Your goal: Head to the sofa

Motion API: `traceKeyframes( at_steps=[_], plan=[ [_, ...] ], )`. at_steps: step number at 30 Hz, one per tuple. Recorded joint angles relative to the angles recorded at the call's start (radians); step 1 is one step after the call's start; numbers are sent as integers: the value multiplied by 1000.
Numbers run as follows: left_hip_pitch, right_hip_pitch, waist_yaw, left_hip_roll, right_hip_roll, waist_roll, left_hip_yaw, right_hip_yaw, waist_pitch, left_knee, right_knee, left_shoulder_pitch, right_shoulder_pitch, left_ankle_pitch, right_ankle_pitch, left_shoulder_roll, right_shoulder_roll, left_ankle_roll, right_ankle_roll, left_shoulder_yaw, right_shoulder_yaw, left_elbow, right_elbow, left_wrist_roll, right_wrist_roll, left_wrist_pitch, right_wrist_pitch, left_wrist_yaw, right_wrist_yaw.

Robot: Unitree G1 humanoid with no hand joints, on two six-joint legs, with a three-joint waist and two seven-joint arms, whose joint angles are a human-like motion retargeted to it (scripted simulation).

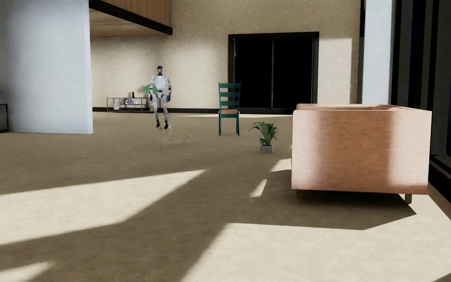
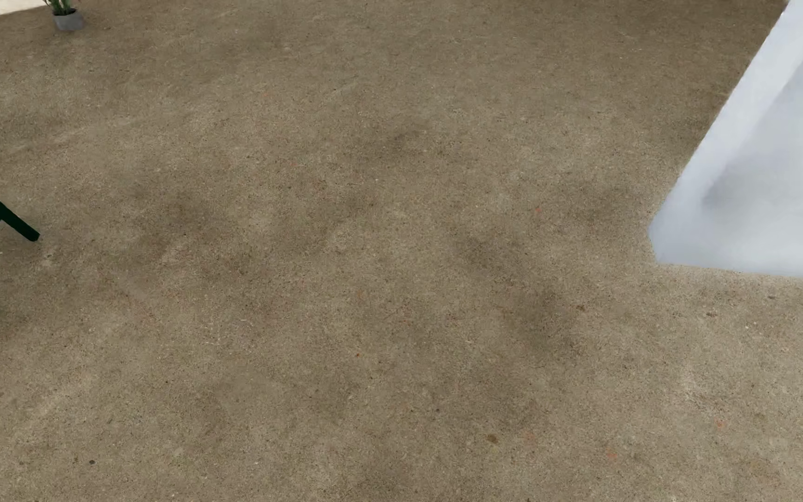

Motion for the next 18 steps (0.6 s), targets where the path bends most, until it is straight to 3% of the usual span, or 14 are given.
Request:
traceKeyframes(
  at_steps=[2, 3, 4, 9, 11, 15, 18],
  plan=[
    [-7, -18, -7, -2, 3, -10, 0, 0, -1, -29, 19, 4, -3, 34, 46, 4, 2, 0, 0, 10, 7, 7, -3, 0, 0, 0, 0, 0, 0],
    [-2, -8, -7, -11, 3, -13, 0, 0, 5, 244, 23, 9, 4, -95, 53, 6, -4, 0, 0, -1, 13, 3, -21, 0, 0, 0, 0, 0, 0],
    [-19, -20, 20, -20, 8, -18, 0, 0, -3, 255, 35, 16, 4, -227, 57, 9, -4, 0, 0, 6, 19, 10, -24, 0, 0, 0, 0, 0, 0],
    [-322, 94, 113, 16, 36, 11, 0, 0, 85, 754, 51, 48, -11, -273, -39, 4, -40, 0, 0, 67, -24, -41, -155, 0, 0, 0, 0, 0, 0],
    [-428, 141, 201, 6, -10, -29, 0, 0, 84, 726, 19, 73, -50, -257, -112, 19, -7, 0, 0, 65, -46, -35, -145, 0, 0, 0, 0, 0, 0],
    [-605, 303, 241, 47, -26, -29, 0, 0, 109, 520, -37, 97, -100, -91, -296, 20, -40, 0, 0, 37, -20, 33, -227, 0, 0, 0, 0, 0, 0],
    [-674, 401, 281, 61, -42, -28, 0, 0, 105, 432, -45, 94, -141, -98, -319, 21, -39, 0, 0, -12, 22, 77, -220, 0, 0, 0, 0, 0, 0]
  ],
)
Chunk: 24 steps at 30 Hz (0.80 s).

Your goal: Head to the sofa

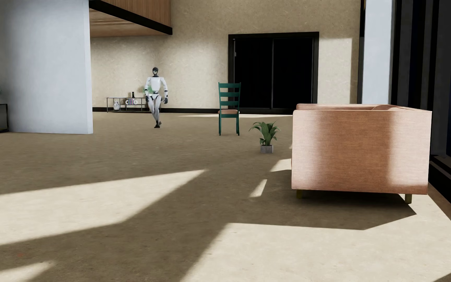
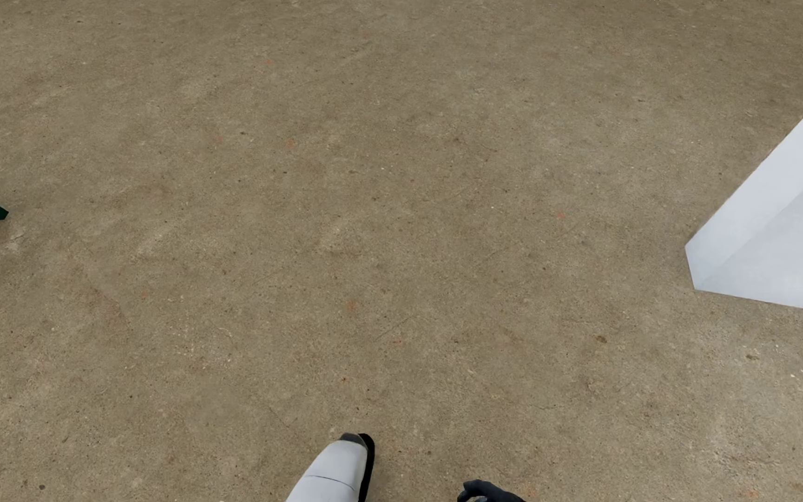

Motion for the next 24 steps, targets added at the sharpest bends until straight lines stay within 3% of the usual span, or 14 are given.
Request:
traceKeyframes(
  at_steps=[3, 4, 6, 9, 11, 13, 14, 16, 17, 19, 20, 21, 22, 24],
  plan=[
    [-33, 25, 52, -4, -37, -21, 0, 0, -23, 167, 80, 14, 45, -32, 181, -1, 15, 0, 0, 34, 2, 34, 89, 0, 0, 0, 0, 0, 0],
    [-2, 10, 47, -33, -70, -43, 0, 0, -21, 223, 174, 9, 55, -64, 331, -1, 23, 0, 0, 17, 22, 55, 142, 0, 0, 0, 0, 0, 0],
    [95, -146, -5, -71, -73, -20, 0, 0, -23, 243, 527, -8, 90, -140, 630, -12, 29, 0, 0, 19, 43, 53, 229, 0, 0, 0, 0, 0, 0],
    [328, -466, -142, -110, -62, 12, 0, 0, 4, 158, 958, -36, 161, -212, 604, -14, 24, 0, 0, 22, 10, -47, 230, 0, 0, 0, 0, 0, 0],
    [513, -649, -252, -110, -35, 43, 0, 0, 23, 19, 791, -58, 172, -192, 638, -8, 15, 0, 0, 59, 46, -123, 253, 0, 0, 0, 0, 0, 0],
    [693, -761, -344, -97, -36, 66, 0, 0, 20, -102, 417, -73, 213, -212, 762, 7, 4, 0, 0, 65, 26, -198, 233, 0, 0, 0, 0, 0, 0],
    [762, -807, -380, -90, -41, 69, 0, 0, 10, -139, 246, -87, 218, -236, 708, 19, 3, 0, 0, 73, 23, -234, 229, 0, 0, 0, 0, 0, 0],
    [884, -870, -430, -77, -55, 75, 0, 0, 0, -161, 81, -123, 234, -287, 338, 38, -4, 0, 0, 75, 24, -269, 217, 0, 0, 0, 0, 0, 0],
    [893, -879, -451, -78, -87, 80, 0, 0, -4, -150, 121, -149, 231, -284, 333, 36, -1, 0, 0, 87, 6, -273, 219, 0, 0, 0, 0, 0, 0],
    [934, -955, -504, -39, -63, 93, 0, 0, -9, -59, 204, -131, 238, -180, 705, 25, 5, 0, 0, 123, 15, -241, 235, 0, 0, 0, 0, 0, 0],
    [913, -957, -483, 3, -22, 128, 0, 0, -20, 49, 283, -120, 240, -24, 795, 4, 8, 0, 0, 129, 17, -203, 261, 0, 0, 0, 0, 0, 0],
    [857, -919, -441, 8, 14, 129, 0, 0, -29, 219, 329, -97, 230, 137, 790, 0, 11, 0, 0, 118, 42, -163, 281, 0, 0, 0, 0, 0, 0],
    [744, -870, -406, 25, 60, 129, 0, 0, -39, 426, 345, -84, 218, 210, 762, 5, 16, 0, 0, 85, 45, -143, 287, 0, 0, 0, 0, 0, 0],
    [553, -669, -319, 36, 102, 122, 0, 0, -27, 689, 277, -45, 193, -14, 618, 1, 28, 0, 0, 83, -25, -137, 286, 0, 0, 0, 0, 0, 0]
  ],
)
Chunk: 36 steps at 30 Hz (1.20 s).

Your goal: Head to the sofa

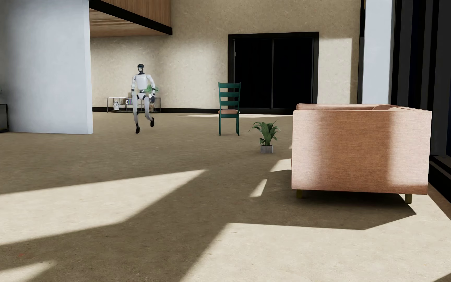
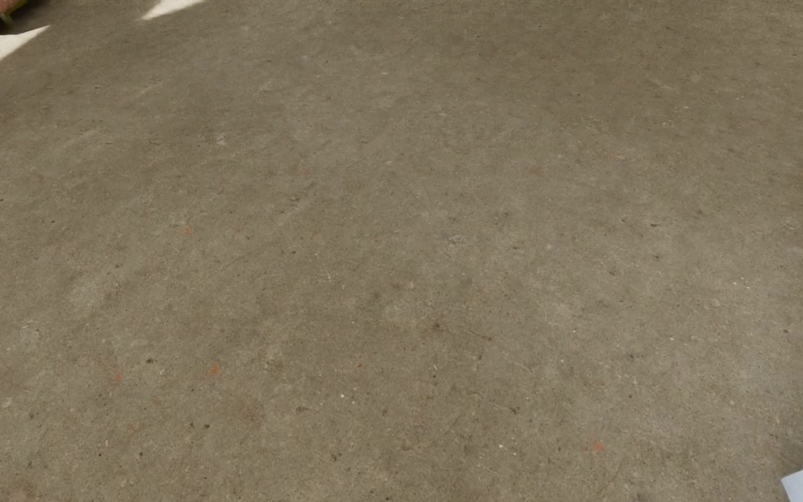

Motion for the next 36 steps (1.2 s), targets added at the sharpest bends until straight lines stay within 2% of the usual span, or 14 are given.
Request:
traceKeyframes(
  at_steps=[2, 6, 7, 8, 10, 11, 13, 16, 20, 24, 27, 28, 32, 36],
  plan=[
    [-192, 188, 129, -25, -17, -53, 0, 0, -7, -49, -94, 28, -46, -118, -153, 1, -15, 0, 0, -4, -4, 21, -32, 0, 0, 0, 0, 0, 0],
    [-368, 553, 286, -10, -84, -90, 0, 0, 4, -665, -254, 70, -117, -46, -462, 12, -74, 0, 0, 19, -60, 29, -219, 0, 0, 0, 0, 0, 0],
    [-400, 595, 299, -5, -92, -90, 0, 0, -13, -795, -259, 75, -137, -7, -501, 11, -84, 0, 0, 11, -78, 38, -252, 0, 0, 0, 0, 0, 0],
    [-421, 640, 316, 19, -99, -86, 0, 0, -27, -1174, -256, 79, -162, 266, -512, 11, -86, 0, 0, 5, -77, 52, -253, 0, 0, 0, 0, 0, 0],
    [-468, 728, 365, 22, -173, -100, 0, 0, -20, -736, -203, 89, -157, -57, -420, 5, -75, 0, 0, 2, -142, 80, -273, 0, 0, 0, 0, 0, 0],
    [-497, 724, 374, 10, -208, -111, 0, 0, -45, -626, -121, 97, -127, 3, -293, -1, -61, 0, 0, -4, -139, 111, -253, 0, 0, 0, 0, 0, 0],
    [-451, 623, 340, -73, -248, -143, 0, 0, -42, -462, 225, 87, -87, -31, 86, -7, -14, 0, 0, -8, -152, 180, -137, 0, 0, 0, 0, 0, 0],
    [-178, 290, 214, -173, -202, -124, 0, 0, 3, -560, 730, 68, -60, -121, -34, -16, 19, 0, 0, 21, -102, 98, -44, 0, 0, 0, 0, 0, 0],
    [206, -16, -6, -139, -121, -52, 0, 0, 13, -796, 172, 37, 41, -151, 129, 7, 11, 0, 0, 57, -27, -95, -21, 0, 0, 0, 0, 0, 0],
    [383, -173, -116, -116, -204, -65, 0, 0, -15, -797, -203, -59, 85, -228, -450, 35, 0, 0, 0, 118, 7, -160, -29, 0, 0, 0, 0, 0, 0],
    [397, -249, -130, -4, -124, 3, 0, 0, -35, -571, -39, -27, 104, 123, 101, 8, -2, 0, 0, 164, 17, -98, -3, 0, 0, 0, 0, 0, 0],
    [322, -223, -102, 9, -92, 26, 0, 0, -37, -381, 38, -18, 94, 267, 133, 7, -8, 0, 0, 105, -1, -26, 33, 0, 0, 0, 0, 0, 0],
    [-134, 140, 101, -34, -2, 35, 0, 0, -8, 93, -79, 66, -6, -73, -95, 19, -27, 0, 0, 24, -67, -2, 1, 0, 0, 0, 0, 0, 0],
    [-370, 551, 316, -59, -78, -12, 0, 0, -11, -484, -257, 161, -63, -44, -466, 50, -75, 0, 0, 15, -164, 88, -236, 0, 0, 0, 0, 0, 0]
  ],
)
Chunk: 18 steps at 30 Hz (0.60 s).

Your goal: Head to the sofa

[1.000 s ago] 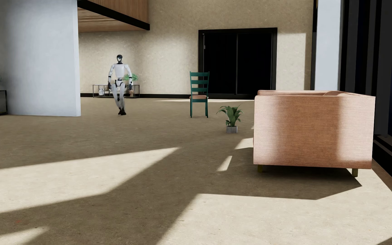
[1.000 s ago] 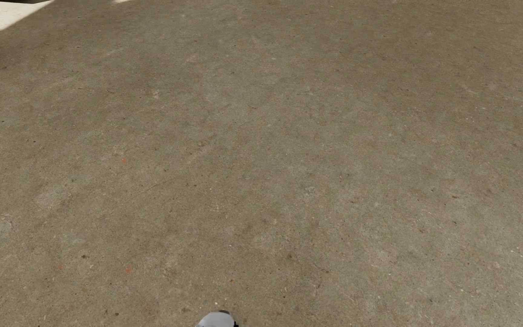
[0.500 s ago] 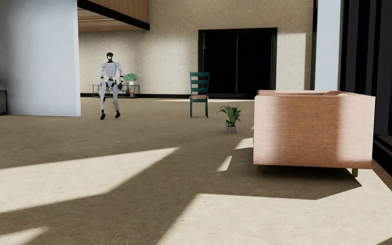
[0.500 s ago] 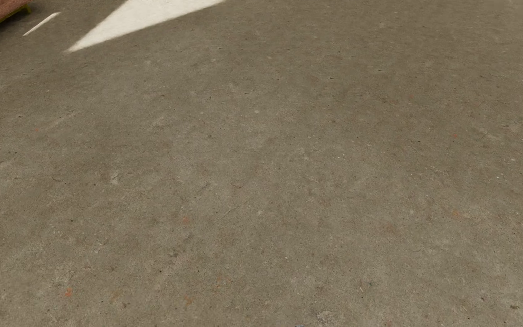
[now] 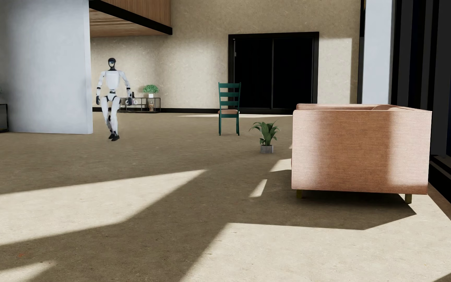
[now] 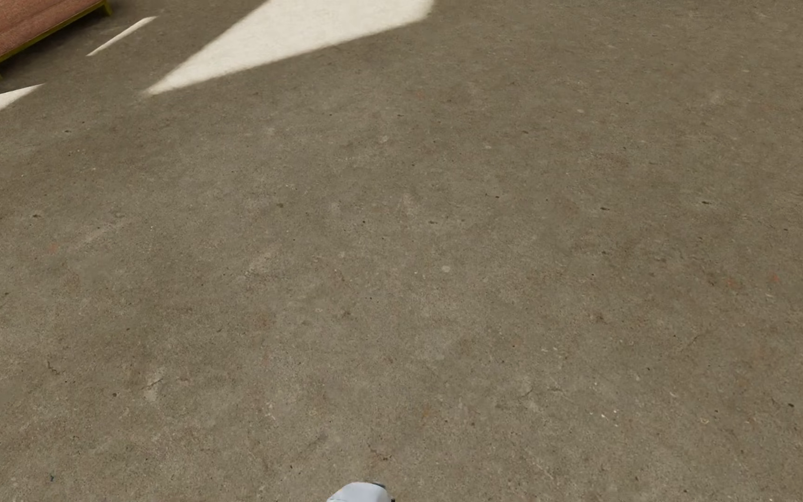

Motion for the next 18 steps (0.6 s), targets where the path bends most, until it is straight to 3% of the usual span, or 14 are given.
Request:
traceKeyframes(
  at_steps=[1, 2, 3, 4, 5, 6, 7, 9, 10, 12, 14, 15, 16, 18],
  plan=[
    [-26, 49, 29, 18, -1, 6, 0, 0, -20, -202, 15, 16, -33, -2, -58, 5, -5, 0, 0, 4, -18, 26, -34, 0, 0, 0, 0, 0, 0],
    [-32, 90, 48, 26, -8, 11, 0, 0, -35, -330, 16, 29, -60, 104, -83, 6, -11, 0, 0, -6, -46, 53, -64, 0, 0, 0, 0, 0, 0],
    [-64, 112, 47, 30, -5, 19, 0, 0, -53, -733, -1, 41, -82, 588, -61, 6, -10, 0, 0, -2, -64, 76, -78, 0, 0, 0, 0, 0, 0],
    [-95, 150, 39, 15, -21, 23, 0, 0, -44, -340, 16, 47, -82, 156, 12, 5, -7, 0, 0, -7, -84, 105, -89, 0, 0, 0, 0, 0, 0],
    [-107, 175, 32, -7, -49, 18, 0, 0, -35, -211, 96, 44, -62, -47, 135, 8, 5, 0, 0, -27, -108, 137, -75, 0, 0, 0, 0, 0, 0],
    [-149, 114, 14, -25, -91, 5, 0, 0, -46, -85, 273, 46, -44, -20, 295, 1, 28, 0, 0, -3, -115, 148, -26, 0, 0, 0, 0, 0, 0],
    [-112, 58, -5, -79, -134, -3, 0, 0, -16, 30, 508, 20, -23, -66, 396, -1, 43, 0, 0, -18, -104, 165, 57, 0, 0, 0, 0, 0, 0],
    [34, -209, -62, -172, -128, 22, 0, 0, 1, -16, 1029, -38, -6, -101, 355, -9, 33, 0, 0, -57, -8, 85, 187, 0, 0, 0, 0, 0, 0],
    [138, -323, -135, -194, -110, 50, 0, 0, 4, -81, 1127, -46, 18, -63, 338, -18, 26, 0, 0, -40, 55, 10, 223, 0, 0, 0, 0, 0, 0],
    [365, -527, -254, -203, -69, 83, 0, 0, 4, -237, 1005, -86, 96, 9, 429, -32, 40, 0, 0, -6, 78, -124, 275, 0, 0, 0, 0, 0, 0],
    [539, -655, -372, -161, -64, 95, 0, 0, 1, -342, 593, -130, 169, 81, 608, -38, 47, 0, 0, 5, 104, -230, 270, 0, 0, 0, 0, 0, 0],
    [609, -706, -401, -133, -75, 88, 0, 0, -9, -373, 386, -151, 200, 98, 638, -30, 59, 0, 0, 11, 101, -283, 271, 0, 0, 0, 0, 0, 0],
    [685, -735, -406, -110, -95, 65, 0, 0, -17, -383, 202, -170, 225, 137, 513, -13, 67, 0, 0, 14, 110, -344, 254, 0, 0, 0, 0, 0, 0],
    [742, -812, -451, -39, -143, 42, 0, 0, -40, -372, 39, -180, 224, 231, 107, 11, 85, 0, 0, 49, 100, -452, 268, 0, 0, 0, 0, 0, 0]
  ],
)
